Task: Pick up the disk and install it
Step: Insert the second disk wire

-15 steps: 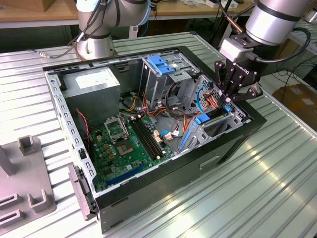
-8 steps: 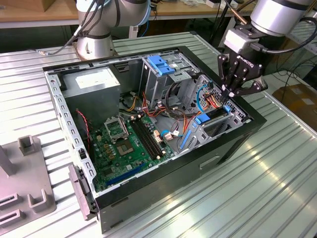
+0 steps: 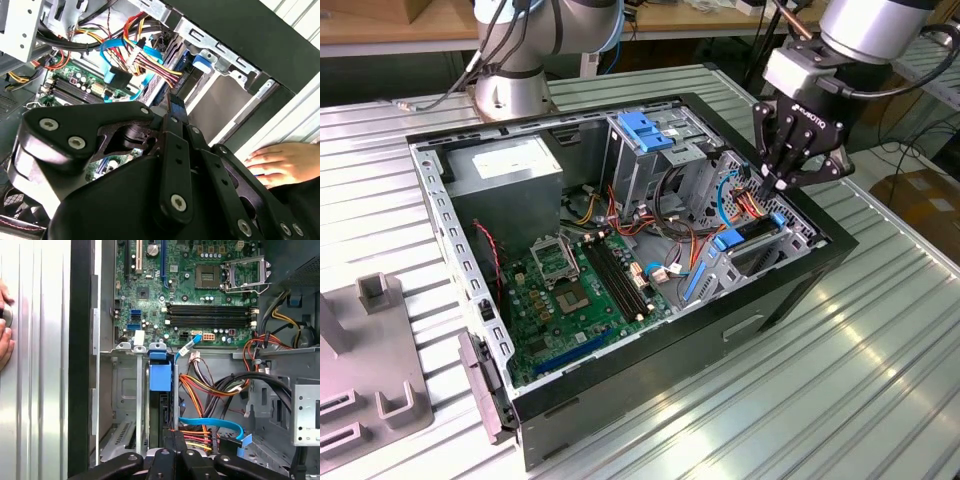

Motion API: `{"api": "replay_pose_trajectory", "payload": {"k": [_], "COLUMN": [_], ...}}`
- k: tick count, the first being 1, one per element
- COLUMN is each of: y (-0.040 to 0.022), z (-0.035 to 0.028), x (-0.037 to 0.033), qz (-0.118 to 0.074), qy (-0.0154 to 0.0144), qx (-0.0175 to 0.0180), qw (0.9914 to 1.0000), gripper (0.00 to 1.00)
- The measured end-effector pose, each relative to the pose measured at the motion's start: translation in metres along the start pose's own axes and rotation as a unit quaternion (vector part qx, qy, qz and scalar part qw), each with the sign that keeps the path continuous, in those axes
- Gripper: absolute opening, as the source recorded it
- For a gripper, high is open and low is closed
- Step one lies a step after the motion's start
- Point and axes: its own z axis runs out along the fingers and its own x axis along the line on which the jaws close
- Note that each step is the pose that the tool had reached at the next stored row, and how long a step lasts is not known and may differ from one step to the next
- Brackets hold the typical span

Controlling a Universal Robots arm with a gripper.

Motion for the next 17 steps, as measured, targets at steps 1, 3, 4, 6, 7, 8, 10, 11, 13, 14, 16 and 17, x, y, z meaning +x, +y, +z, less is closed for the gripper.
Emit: {"api": "replay_pose_trajectory", "payload": {"k": [1, 3, 4, 6, 7, 8, 10, 11, 13, 14, 16, 17], "y": [0.0013, 0.0015, 0.0019, 0.0019, 0.0018, 0.0017, 0.0017, 0.0017, 0.0017, 0.0017, 0.0017, 0.0017], "z": [-0.0024, -0.0110, -0.0159, -0.0159, -0.0161, -0.0162, -0.0158, -0.0158, -0.0155, -0.0150, -0.0133, -0.0124], "x": [-0.0076, -0.0309, -0.0445, -0.0488, -0.0543, -0.0585, -0.0631, -0.0633, -0.0633, -0.0633, -0.0633, -0.0635], "qz": [0.000, 0.000, 0.000, 0.000, 0.000, 0.000, 0.000, 0.000, 0.000, 0.000, 0.000, 0.000], "qy": [0.0000, 0.0001, 0.0014, 0.0057, 0.0087, 0.0102, 0.0114, 0.0130, 0.0200, 0.0232, 0.0239, 0.0240], "qx": [0.0000, 0.0000, 0.0000, 0.0000, -0.0001, -0.0001, -0.0001, -0.0001, -0.0001, -0.0002, -0.0002, -0.0002], "qw": [1.00000, 1.00000, 1.00000, 0.99998, 0.99996, 0.99995, 0.99994, 0.99992, 0.99980, 0.99973, 0.99972, 0.99971], "gripper": [0.10, 0.10, 0.10, 0.10, 0.10, 0.10, 0.10, 0.10, 0.10, 0.10, 0.11, 0.23]}}
